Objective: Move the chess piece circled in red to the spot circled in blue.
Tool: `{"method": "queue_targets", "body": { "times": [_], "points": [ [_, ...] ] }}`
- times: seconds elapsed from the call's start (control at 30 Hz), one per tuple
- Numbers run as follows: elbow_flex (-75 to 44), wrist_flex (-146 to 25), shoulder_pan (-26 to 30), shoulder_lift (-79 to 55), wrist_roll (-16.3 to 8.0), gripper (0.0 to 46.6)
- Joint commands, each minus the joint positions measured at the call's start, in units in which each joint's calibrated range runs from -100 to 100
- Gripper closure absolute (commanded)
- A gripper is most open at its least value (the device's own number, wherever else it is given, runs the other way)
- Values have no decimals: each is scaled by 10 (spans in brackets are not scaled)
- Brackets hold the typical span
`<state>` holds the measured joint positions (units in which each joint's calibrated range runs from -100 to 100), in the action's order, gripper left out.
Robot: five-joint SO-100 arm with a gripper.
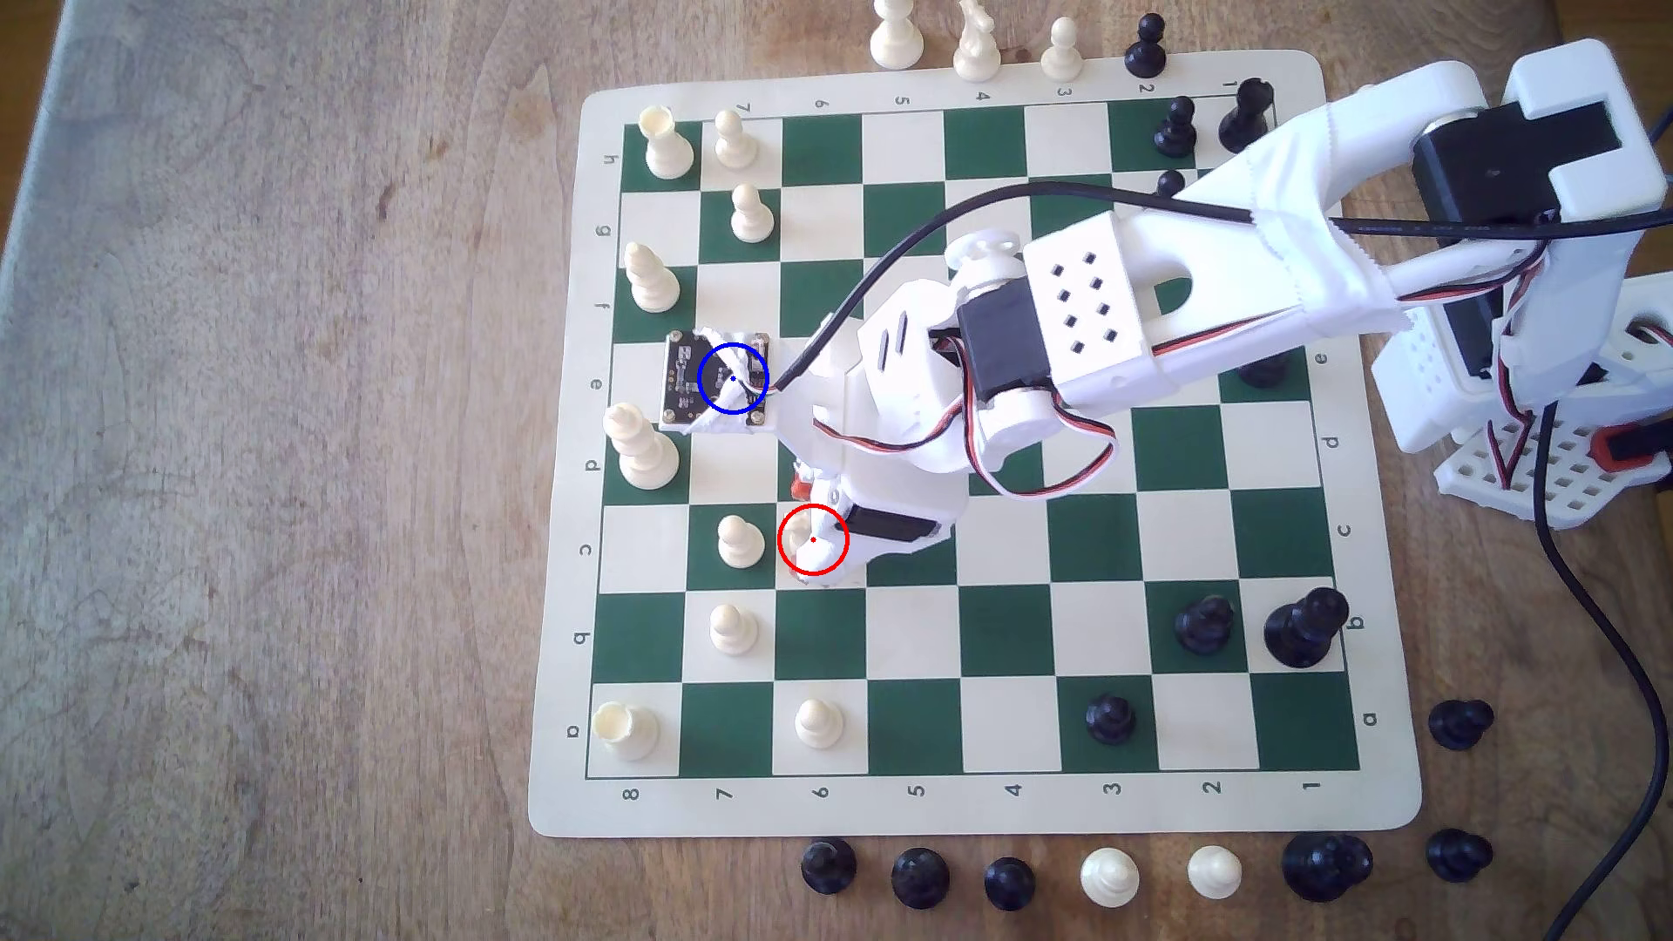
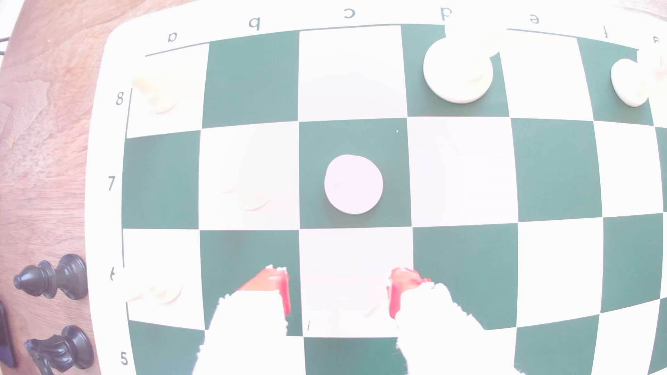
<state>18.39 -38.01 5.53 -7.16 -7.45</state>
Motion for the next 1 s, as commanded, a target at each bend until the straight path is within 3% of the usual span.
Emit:
{"method": "queue_targets", "body": {
  "times": [0.0,0.5,0.7,0.97],
  "points": [
    [-49,11,4,10,-4,331],
    [-51,12,10,7,-4,389],
    [-55,9,14,9,-5,464],
    [-97,-39,10,19,-6,464]
  ]
}}
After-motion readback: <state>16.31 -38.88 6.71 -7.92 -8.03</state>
